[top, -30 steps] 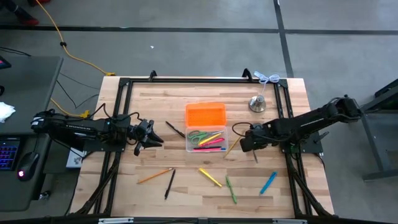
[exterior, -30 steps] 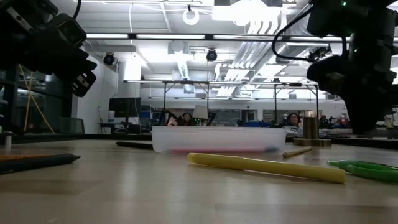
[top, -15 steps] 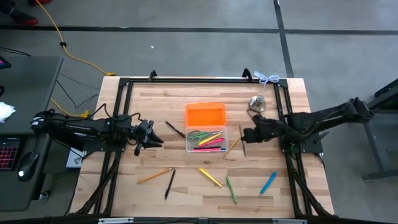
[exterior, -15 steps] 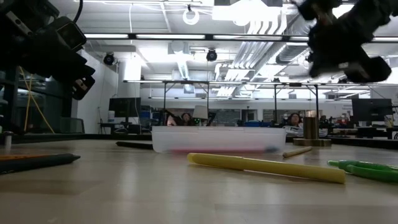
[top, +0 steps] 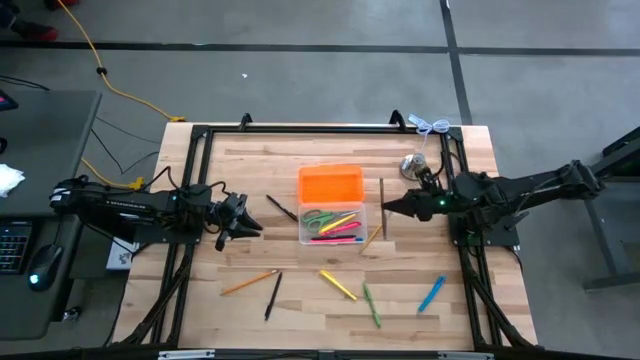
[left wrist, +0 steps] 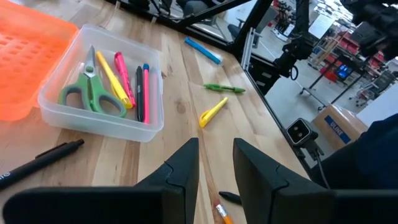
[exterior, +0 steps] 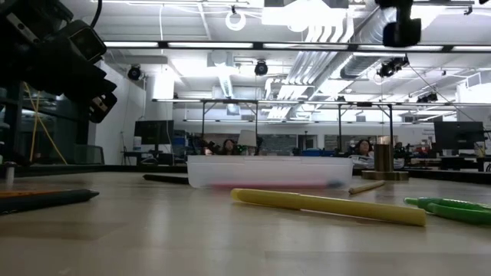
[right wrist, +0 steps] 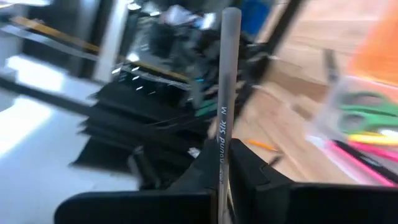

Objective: Pick & place school supplies into a supply box
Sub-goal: Put the gray pen into the container

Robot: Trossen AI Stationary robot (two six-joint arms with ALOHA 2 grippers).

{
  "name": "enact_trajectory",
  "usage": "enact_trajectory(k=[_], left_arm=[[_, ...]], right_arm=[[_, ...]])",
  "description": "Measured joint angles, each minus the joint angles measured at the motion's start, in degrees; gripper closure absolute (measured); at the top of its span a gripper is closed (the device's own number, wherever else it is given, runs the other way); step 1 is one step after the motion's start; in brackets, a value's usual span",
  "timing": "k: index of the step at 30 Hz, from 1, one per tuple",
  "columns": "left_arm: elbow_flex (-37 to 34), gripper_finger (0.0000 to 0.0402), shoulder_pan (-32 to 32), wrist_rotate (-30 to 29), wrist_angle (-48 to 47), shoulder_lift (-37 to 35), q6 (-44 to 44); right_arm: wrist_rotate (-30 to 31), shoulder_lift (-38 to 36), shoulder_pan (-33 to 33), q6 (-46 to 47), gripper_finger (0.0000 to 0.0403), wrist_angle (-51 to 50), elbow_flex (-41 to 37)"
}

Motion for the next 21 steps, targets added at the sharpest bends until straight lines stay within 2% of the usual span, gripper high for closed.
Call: enact_trajectory(k=[13, 21], left_arm=[[0.0, 0.0273, 0.0, 0.0, -0.1, 0.0, 0.0], [0.0, 0.0273, 0.0, 0.0, -0.4, 0.0, 0.0]], right_arm=[[-15.1, 0.1, 0.0, -14.8, 0.0403, 18.1, 0.0], [-22.0, 0.1, 0.0, -22.6, 0.0403, 24.2, 0.0]])
